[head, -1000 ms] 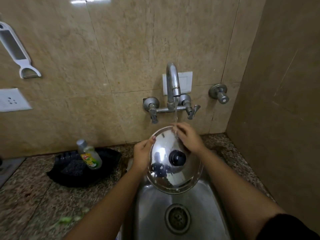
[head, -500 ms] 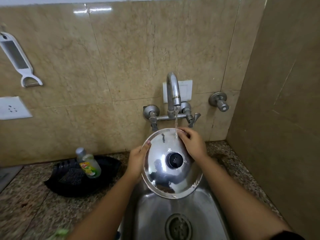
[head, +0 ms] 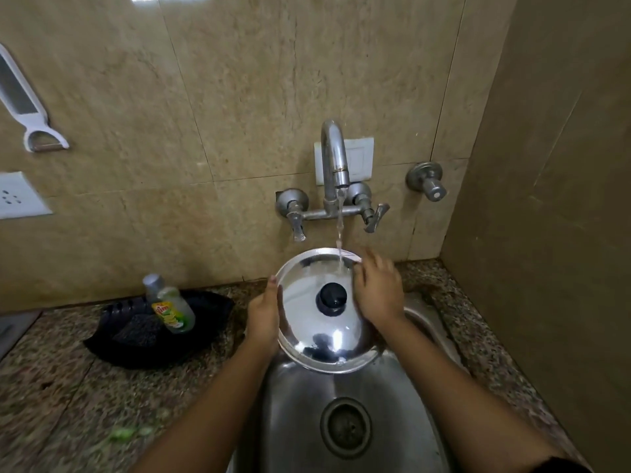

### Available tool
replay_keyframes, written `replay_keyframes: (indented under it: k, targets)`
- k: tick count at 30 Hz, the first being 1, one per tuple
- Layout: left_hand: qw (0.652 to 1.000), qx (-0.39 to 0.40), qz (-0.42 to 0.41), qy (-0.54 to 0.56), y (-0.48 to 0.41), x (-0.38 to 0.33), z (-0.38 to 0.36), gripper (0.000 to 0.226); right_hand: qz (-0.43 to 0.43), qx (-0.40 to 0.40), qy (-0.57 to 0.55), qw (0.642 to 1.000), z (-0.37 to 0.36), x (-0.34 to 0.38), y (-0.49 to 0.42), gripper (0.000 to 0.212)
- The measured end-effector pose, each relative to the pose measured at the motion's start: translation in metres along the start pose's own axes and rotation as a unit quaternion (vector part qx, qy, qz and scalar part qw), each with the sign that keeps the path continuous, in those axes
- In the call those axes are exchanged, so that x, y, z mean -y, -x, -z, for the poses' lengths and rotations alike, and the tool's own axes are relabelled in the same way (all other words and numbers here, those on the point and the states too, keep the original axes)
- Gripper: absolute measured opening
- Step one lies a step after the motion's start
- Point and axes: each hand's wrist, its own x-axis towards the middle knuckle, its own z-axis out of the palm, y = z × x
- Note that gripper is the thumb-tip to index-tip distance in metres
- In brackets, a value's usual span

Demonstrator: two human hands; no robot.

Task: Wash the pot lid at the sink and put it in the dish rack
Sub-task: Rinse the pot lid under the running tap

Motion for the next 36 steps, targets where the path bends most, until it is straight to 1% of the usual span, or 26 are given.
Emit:
replay_keyframes:
  k: [2,3,6,7,8,10,11,12,14,17,18,19,22,23,24,25,27,29,31,32,33,34,36]
  targets:
    - [1.000,-0.024,0.010,0.007,-0.001,0.001,-0.003,0.042,0.069,0.054,0.016,0.996,-0.006,0.005,0.025,0.058]
    - [0.999,-0.036,0.016,0.013,-0.002,0.002,-0.003,0.043,0.081,0.074,0.013,0.994,-0.007,0.005,0.040,0.062]
    - [0.995,-0.075,0.050,0.036,-0.002,0.007,-0.003,0.043,0.070,0.108,0.001,0.992,-0.013,0.003,0.088,0.061]
    - [0.994,-0.085,0.059,0.043,-0.001,0.009,-0.004,0.043,0.100,0.111,0.008,0.989,-0.015,0.004,0.101,0.059]
    - [0.993,-0.093,0.063,0.047,0.001,0.011,-0.006,0.043,0.155,0.115,0.013,0.981,-0.017,0.007,0.108,0.055]
    - [0.992,-0.097,0.062,0.048,0.006,0.012,-0.011,0.043,0.284,0.152,0.014,0.947,-0.023,0.015,0.109,0.051]
    - [0.993,-0.091,0.057,0.049,0.007,0.012,-0.014,0.043,0.328,0.167,0.014,0.930,-0.025,0.020,0.103,0.049]
    - [0.994,-0.080,0.053,0.050,0.007,0.012,-0.016,0.042,0.353,0.175,0.009,0.919,-0.024,0.023,0.097,0.048]
    - [0.996,-0.057,0.043,0.050,0.007,0.010,-0.015,0.040,0.371,0.188,0.003,0.909,-0.017,0.021,0.089,0.047]
    - [0.996,-0.060,0.044,0.052,0.000,0.007,-0.007,0.039,0.409,0.190,0.035,0.892,-0.005,-0.015,0.093,0.048]
    - [0.995,-0.064,0.051,0.056,-0.002,0.005,-0.003,0.039,0.404,0.188,0.034,0.895,0.000,-0.030,0.093,0.048]
    - [0.994,-0.067,0.056,0.061,-0.003,0.004,-0.001,0.038,0.376,0.185,0.028,0.908,0.004,-0.045,0.090,0.049]
    - [0.996,-0.062,0.047,0.052,-0.004,0.004,0.001,0.039,0.198,0.172,-0.011,0.965,0.012,-0.064,0.064,0.050]
    - [0.997,-0.050,0.039,0.040,-0.003,0.006,-0.001,0.040,0.159,0.165,-0.012,0.973,0.013,-0.062,0.052,0.053]
    - [0.999,-0.033,0.028,0.028,-0.002,0.008,-0.003,0.040,0.142,0.162,-0.010,0.976,0.012,-0.055,0.038,0.058]
    - [0.999,-0.016,0.017,0.021,0.000,0.010,-0.006,0.039,0.140,0.164,-0.013,0.976,0.011,-0.046,0.024,0.061]
    - [1.000,0.011,-0.001,0.009,0.005,0.009,-0.011,0.038,0.148,0.186,-0.032,0.971,0.007,-0.027,0.000,0.056]
    - [1.000,0.010,-0.016,0.007,0.005,0.009,-0.013,0.037,0.159,0.223,-0.038,0.961,0.004,-0.014,-0.019,0.048]
    - [1.000,0.004,-0.025,0.008,0.001,0.010,-0.011,0.036,0.168,0.256,-0.058,0.950,0.008,-0.004,-0.027,0.046]
    - [0.999,0.001,-0.035,0.002,-0.001,0.009,-0.010,0.037,0.172,0.265,-0.075,0.946,0.010,0.003,-0.026,0.046]
    - [0.999,0.001,-0.042,-0.007,-0.002,0.009,-0.011,0.039,0.184,0.268,-0.068,0.943,0.012,0.012,-0.022,0.046]
    - [0.999,0.006,-0.049,-0.016,-0.003,0.008,-0.012,0.040,0.206,0.257,-0.026,0.944,0.010,0.022,-0.015,0.047]
    - [0.997,0.020,-0.072,-0.026,0.001,0.005,-0.016,0.041,0.270,0.189,0.083,0.940,0.001,0.040,0.013,0.054]
